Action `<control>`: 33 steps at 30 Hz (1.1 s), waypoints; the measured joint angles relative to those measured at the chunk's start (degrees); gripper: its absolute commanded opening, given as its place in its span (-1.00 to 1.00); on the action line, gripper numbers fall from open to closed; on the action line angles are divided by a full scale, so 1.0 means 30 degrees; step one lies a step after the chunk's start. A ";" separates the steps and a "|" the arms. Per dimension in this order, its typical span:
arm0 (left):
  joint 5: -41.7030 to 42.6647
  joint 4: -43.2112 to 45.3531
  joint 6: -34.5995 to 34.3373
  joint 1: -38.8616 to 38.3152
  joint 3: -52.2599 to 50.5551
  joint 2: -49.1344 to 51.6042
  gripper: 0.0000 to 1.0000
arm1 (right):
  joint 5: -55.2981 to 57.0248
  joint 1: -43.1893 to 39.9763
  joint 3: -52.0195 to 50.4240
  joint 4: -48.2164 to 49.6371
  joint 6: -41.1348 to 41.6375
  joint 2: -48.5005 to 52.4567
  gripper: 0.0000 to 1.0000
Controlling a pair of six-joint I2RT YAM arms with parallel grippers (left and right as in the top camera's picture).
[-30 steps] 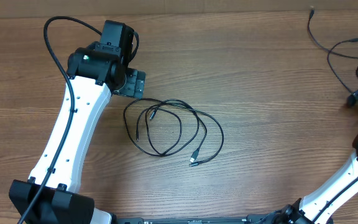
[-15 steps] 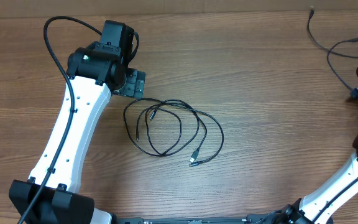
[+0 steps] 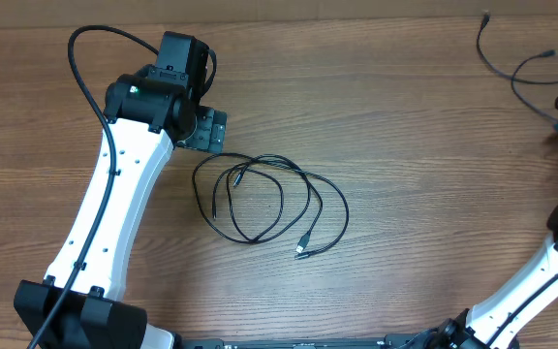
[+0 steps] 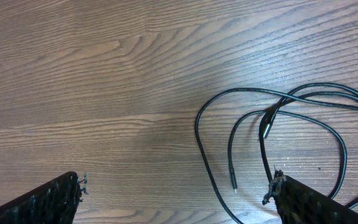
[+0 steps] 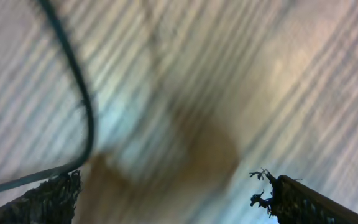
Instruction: Untangle cables
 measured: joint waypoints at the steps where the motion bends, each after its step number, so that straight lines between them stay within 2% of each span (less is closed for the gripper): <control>1: 0.0000 0.0000 0.0000 -0.0007 0.0000 0.0000 0.99 | 0.0000 0.0036 0.0000 0.0240 -0.0007 0.0175 1.00; 12: -0.0007 0.0000 0.0000 0.0000 0.0000 0.0000 0.99 | -0.0386 0.0219 0.0146 0.2419 0.0175 0.1304 1.00; 16: 0.0000 0.0000 0.0000 -0.0007 0.0000 0.0000 0.99 | -0.0539 0.0364 0.0153 0.4153 -0.0007 0.1617 1.00; 25: -0.0007 0.0000 0.0000 0.0000 0.0000 0.0000 0.99 | -0.3162 0.0466 0.0146 0.7788 -0.0015 0.2178 1.00; 33: -0.0007 0.0000 0.0000 0.0000 0.0000 0.0000 0.99 | -0.5064 0.0481 0.0146 0.8327 -0.0036 0.2222 1.00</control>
